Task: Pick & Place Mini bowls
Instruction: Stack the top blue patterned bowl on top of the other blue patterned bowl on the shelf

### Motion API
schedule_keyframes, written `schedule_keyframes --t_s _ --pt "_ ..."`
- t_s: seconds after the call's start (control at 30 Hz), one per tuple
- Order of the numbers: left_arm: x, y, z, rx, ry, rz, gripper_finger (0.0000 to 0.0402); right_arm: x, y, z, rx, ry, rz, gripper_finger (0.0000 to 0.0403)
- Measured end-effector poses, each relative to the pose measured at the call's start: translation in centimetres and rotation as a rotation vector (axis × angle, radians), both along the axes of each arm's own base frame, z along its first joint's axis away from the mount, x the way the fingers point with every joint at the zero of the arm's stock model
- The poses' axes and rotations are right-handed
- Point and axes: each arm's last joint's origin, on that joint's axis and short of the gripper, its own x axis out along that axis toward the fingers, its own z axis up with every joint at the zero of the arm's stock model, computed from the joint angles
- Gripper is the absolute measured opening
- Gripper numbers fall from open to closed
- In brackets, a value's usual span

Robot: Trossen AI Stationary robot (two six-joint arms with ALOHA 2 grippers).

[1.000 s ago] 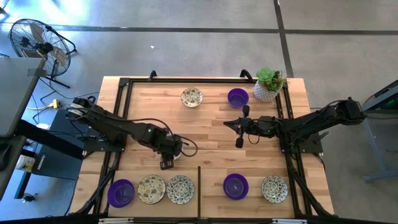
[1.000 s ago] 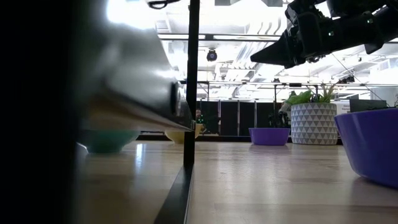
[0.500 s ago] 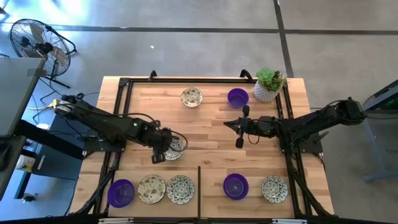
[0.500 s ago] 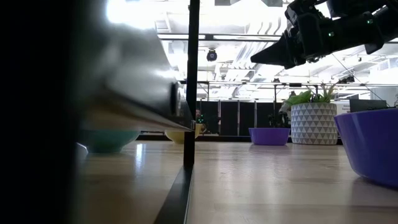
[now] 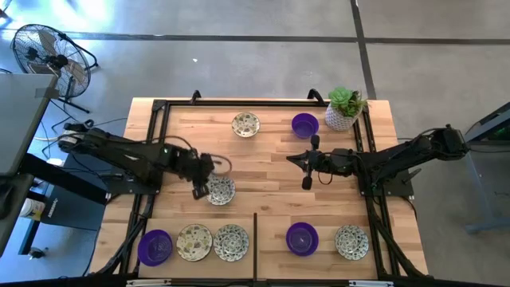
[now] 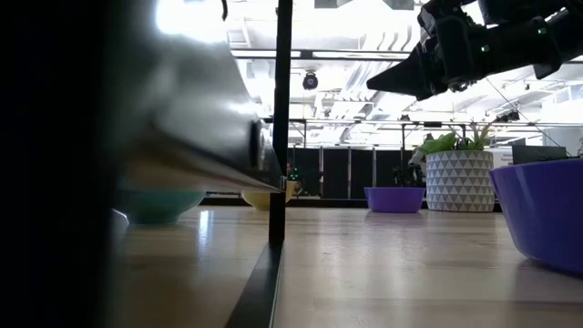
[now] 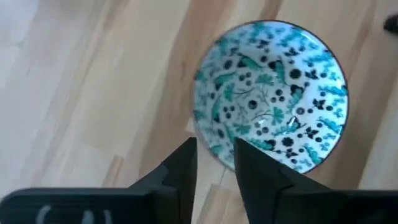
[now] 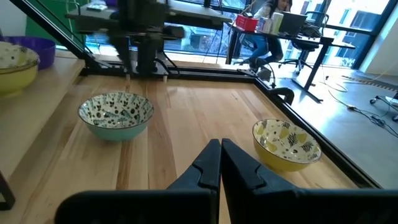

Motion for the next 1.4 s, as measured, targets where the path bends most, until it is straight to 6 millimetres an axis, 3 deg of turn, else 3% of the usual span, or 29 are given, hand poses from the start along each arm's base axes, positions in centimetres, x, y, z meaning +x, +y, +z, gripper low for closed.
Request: schedule_keyframes --t_s 0.23,0.33,0.57,0.7,1.17,1.4 --pt "0.2 2.5 -0.3 -0.224 -0.073 0.032 0.0094 0.0 0.0 0.0 -0.002 0.001 0.0 0.0" --pt "0.6 2.7 -1.0 -0.173 -0.04 0.039 0.0124 0.0 0.0 0.0 -0.005 0.002 0.0 0.0" --pt "1.2 2.8 -2.2 -0.151 0.027 0.013 0.0234 0.0 0.0 0.0 -0.006 0.002 0.001 0.0" --pt "1.7 2.9 -3.5 -0.11 0.1 -0.006 0.0247 0.0 0.0 0.0 -0.005 0.002 0.002 0.0" --pt "3.7 2.7 -6.1 -0.131 0.147 -0.129 0.01 0.0 0.0 -0.1 -0.007 0.009 0.001 0.0" --pt "3.8 2.9 -5.5 -0.138 0.127 -0.181 0.0012 0.0 0.0 -0.1 -0.006 0.009 0.001 0.0"
